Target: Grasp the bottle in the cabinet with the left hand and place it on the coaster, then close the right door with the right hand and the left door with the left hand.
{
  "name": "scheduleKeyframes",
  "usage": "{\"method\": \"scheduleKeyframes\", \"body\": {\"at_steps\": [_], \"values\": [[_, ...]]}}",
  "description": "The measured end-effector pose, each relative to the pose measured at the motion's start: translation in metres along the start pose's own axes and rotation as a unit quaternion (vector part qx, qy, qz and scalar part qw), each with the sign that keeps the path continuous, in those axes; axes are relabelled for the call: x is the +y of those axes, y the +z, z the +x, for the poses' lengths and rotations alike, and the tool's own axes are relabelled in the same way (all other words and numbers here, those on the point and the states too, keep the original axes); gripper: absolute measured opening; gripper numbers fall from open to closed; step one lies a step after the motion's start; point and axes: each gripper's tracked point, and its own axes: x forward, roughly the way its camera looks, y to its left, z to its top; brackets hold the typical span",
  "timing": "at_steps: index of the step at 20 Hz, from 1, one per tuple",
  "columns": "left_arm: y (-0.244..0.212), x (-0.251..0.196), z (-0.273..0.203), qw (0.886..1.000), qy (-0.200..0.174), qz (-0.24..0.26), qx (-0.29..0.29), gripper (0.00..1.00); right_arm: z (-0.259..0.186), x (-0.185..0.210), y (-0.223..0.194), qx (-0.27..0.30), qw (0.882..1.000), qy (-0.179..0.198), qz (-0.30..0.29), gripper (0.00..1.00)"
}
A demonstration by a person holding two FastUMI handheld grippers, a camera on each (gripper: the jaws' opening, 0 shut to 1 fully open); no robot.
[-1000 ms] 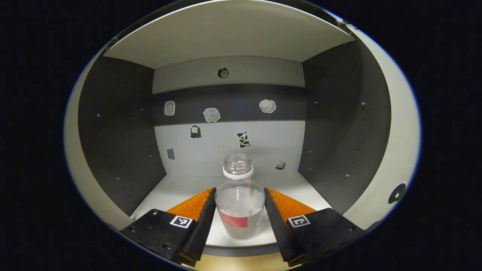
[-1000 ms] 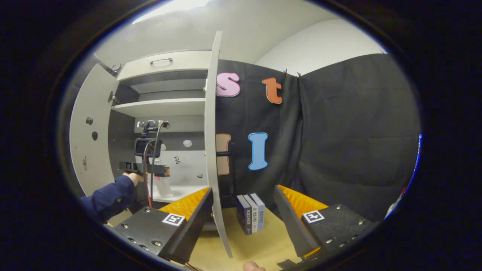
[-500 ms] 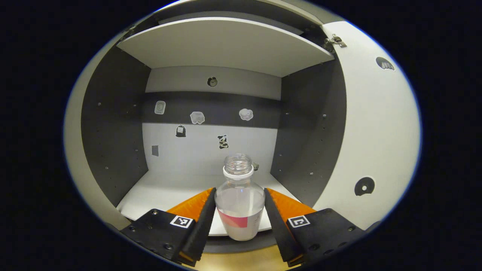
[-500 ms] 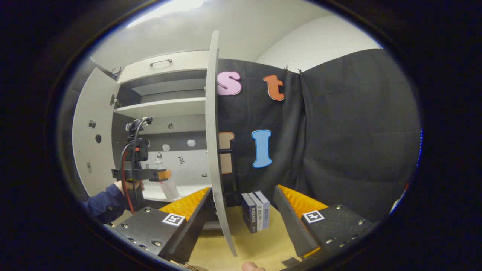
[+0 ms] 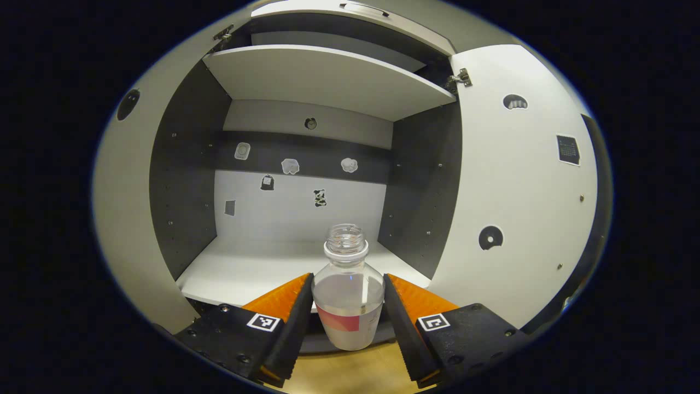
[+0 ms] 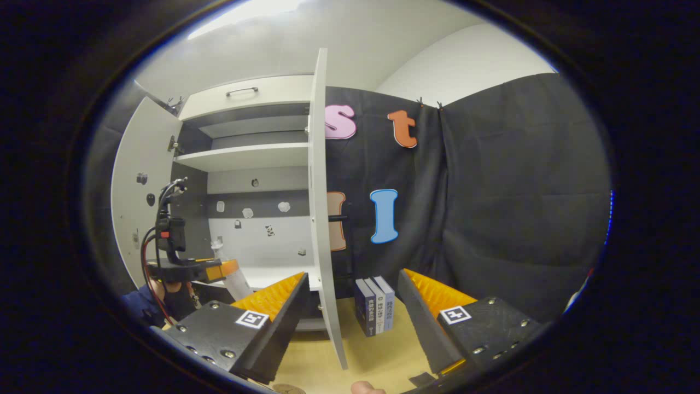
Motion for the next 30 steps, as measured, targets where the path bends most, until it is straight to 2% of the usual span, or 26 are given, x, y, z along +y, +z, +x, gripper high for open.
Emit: {"method": "scheduleKeyframes", "body": {"at_steps": [10,15,21,25,30], "values": [[-0.089,-0.048,-0.061,0.992,-0.118,0.011,0.043,0.77,-0.009,0.002,0.005,-0.003,1.000,-0.004,-0.004,0.98],[-0.136,-0.079,-0.089,0.980,-0.187,0.012,0.061,0.77,-0.010,-0.005,0.009,-0.007,1.000,-0.016,-0.003,0.98],[-0.201,-0.105,-0.122,0.961,-0.256,0.021,0.103,0.77,-0.011,-0.014,0.010,-0.009,0.999,-0.030,-0.006,0.98],[-0.242,-0.111,-0.137,0.951,-0.276,0.011,0.138,0.77,-0.013,-0.020,0.007,-0.005,0.999,-0.039,-0.010,0.98],[-0.281,-0.106,-0.146,0.947,-0.266,-0.007,0.178,0.77,-0.011,-0.022,0.004,-0.002,0.999,-0.041,-0.011,0.98]]}}
